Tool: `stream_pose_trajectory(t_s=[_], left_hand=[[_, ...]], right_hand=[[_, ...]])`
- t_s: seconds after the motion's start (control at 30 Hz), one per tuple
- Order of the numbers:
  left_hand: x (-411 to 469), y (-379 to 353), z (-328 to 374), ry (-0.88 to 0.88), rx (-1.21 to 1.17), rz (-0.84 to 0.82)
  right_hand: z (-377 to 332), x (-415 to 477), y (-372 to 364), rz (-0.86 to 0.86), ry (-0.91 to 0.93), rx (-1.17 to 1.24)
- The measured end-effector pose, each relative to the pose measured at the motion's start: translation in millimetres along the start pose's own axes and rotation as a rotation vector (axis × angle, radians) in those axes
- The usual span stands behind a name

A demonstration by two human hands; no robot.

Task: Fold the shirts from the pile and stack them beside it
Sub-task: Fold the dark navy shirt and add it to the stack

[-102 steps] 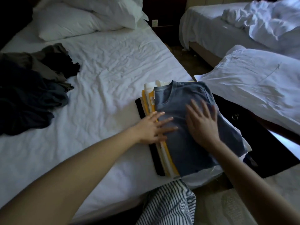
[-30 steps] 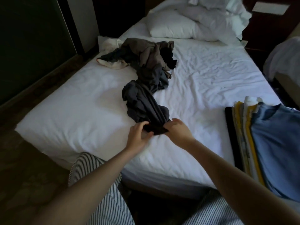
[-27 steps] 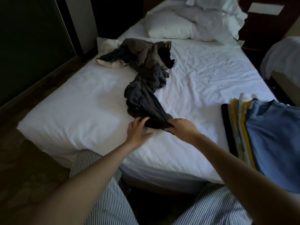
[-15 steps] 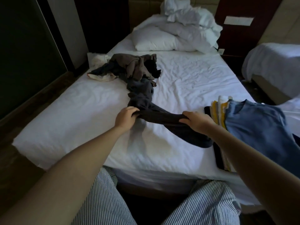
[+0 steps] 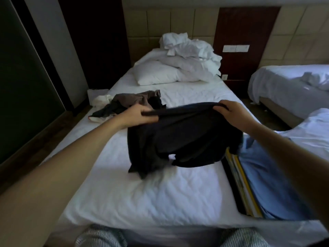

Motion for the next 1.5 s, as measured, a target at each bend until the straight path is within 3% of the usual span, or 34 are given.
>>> stream_pose_trajectory(t_s=[0.1, 0.2, 0.37, 0.5, 0.6, 0.67, 0.77, 0.83, 0.9, 1.0, 1.17, 1.3, 1.4, 1.5], left_hand=[[-6, -32, -48, 0.219, 0.294, -0.43], [-15, -56, -87, 0.346, 0.427, -0.656], [-25, -29, -95, 0.463, 0.56, -0.707], [-5, 16, -83, 0.38, 0.534, -0.527], [5, 44, -73, 0.317, 0.312, -0.288], [3, 52, -82, 0.336, 0.186, -0.227], [-12, 34, -107, 0.417, 0.484, -0.472], [-22, 23, -123, 0.473, 0.688, -0.64], [-24, 22, -133, 0.486, 0.771, -0.694], [-1, 44, -129, 0.394, 0.768, -0.484], [47, 133, -70, 0.32, 0.89, 0.034], [60, 208, -9, 0.255, 0.925, 0.373], [54, 233, 15, 0.105, 0.889, 0.473], [43, 199, -5, 0.023, 0.855, 0.329]], right_hand=[[12, 4, -8, -0.12, -0.015, -0.089], [17, -5, -40, -0.274, -0.021, -0.205], [39, -15, -70, -0.596, -0.068, -0.451], [50, -10, -67, -0.736, -0.246, -0.315], [60, -12, -63, -0.802, -0.329, -0.222], [72, -17, -63, -0.76, -0.392, -0.01], [75, -31, -79, -0.697, -0.544, 0.365], [74, -31, -91, -0.73, -0.539, 0.301], [70, -27, -99, -0.84, -0.462, 0.084], [63, 2, -94, -0.849, -0.372, -0.086], [8, 109, -20, -0.363, -0.111, -0.419], [-47, 157, 54, -0.025, 0.007, -0.51], [-63, 156, 82, 0.075, 0.06, -0.553], [-46, 127, 55, -0.013, 0.067, -0.571]])
Point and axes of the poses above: each hand's wrist, its own x-axis towards the middle knuckle, its own y-axis out of the back of the hand, z = x × y, the point moved 9 cm from there along x, towards the middle knuckle, and after that the axes turned 3 degrees about x, right-handed, at the moved point
